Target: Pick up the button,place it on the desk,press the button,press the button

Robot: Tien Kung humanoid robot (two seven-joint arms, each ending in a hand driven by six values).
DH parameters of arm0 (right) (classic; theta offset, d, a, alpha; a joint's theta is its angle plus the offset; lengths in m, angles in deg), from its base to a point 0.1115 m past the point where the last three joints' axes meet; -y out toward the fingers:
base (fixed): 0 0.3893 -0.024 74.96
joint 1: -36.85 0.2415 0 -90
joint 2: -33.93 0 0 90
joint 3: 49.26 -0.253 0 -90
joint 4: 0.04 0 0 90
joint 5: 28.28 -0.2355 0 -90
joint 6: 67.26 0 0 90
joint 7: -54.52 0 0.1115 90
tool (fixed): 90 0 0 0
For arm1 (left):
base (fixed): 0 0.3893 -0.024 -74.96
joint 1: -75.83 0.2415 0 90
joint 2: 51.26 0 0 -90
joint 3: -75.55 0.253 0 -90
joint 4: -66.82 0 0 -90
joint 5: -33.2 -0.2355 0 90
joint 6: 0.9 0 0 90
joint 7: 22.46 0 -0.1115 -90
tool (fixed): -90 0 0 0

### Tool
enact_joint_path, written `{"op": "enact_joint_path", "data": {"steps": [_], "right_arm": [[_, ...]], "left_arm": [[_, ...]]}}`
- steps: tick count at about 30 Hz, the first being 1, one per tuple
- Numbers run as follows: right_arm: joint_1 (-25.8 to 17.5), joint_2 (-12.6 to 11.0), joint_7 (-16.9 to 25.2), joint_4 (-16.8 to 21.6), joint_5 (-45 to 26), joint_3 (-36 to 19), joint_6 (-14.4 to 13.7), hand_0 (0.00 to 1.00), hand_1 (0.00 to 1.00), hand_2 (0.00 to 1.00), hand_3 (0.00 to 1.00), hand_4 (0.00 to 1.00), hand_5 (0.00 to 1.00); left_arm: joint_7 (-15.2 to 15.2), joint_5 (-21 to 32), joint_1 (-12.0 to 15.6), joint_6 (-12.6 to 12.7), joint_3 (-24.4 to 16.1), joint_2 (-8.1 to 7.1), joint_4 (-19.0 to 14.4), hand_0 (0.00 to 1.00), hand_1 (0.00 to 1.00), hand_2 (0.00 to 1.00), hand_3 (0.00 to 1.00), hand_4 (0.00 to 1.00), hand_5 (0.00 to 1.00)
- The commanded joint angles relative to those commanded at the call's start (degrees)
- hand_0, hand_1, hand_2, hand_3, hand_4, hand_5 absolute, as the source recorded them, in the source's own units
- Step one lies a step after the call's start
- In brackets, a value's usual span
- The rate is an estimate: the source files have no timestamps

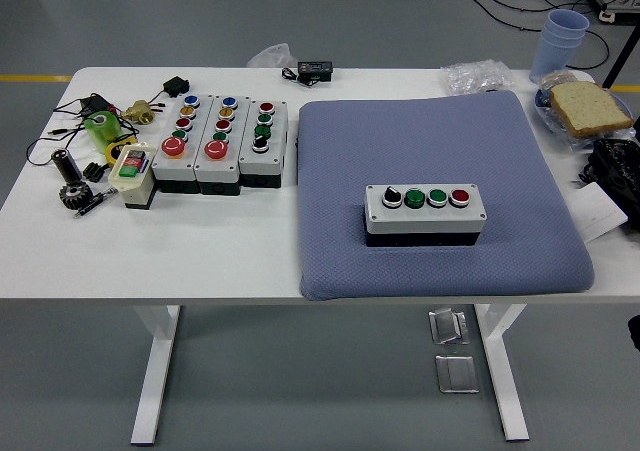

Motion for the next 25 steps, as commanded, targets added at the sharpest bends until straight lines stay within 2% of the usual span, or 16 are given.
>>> {"op": "enact_joint_path", "data": {"steps": [25], "right_arm": [[0.5, 0.2, -0.1, 0.2, 0.1, 0.0, 0.2, 0.635, 0.629, 0.701, 0.678, 0.647, 0.162]], "left_arm": [[-0.3, 2.0, -0.6, 0.1, 0.6, 0.0, 0.0, 0.547, 0.42, 0.424, 0.426, 0.261, 0.434]]}}
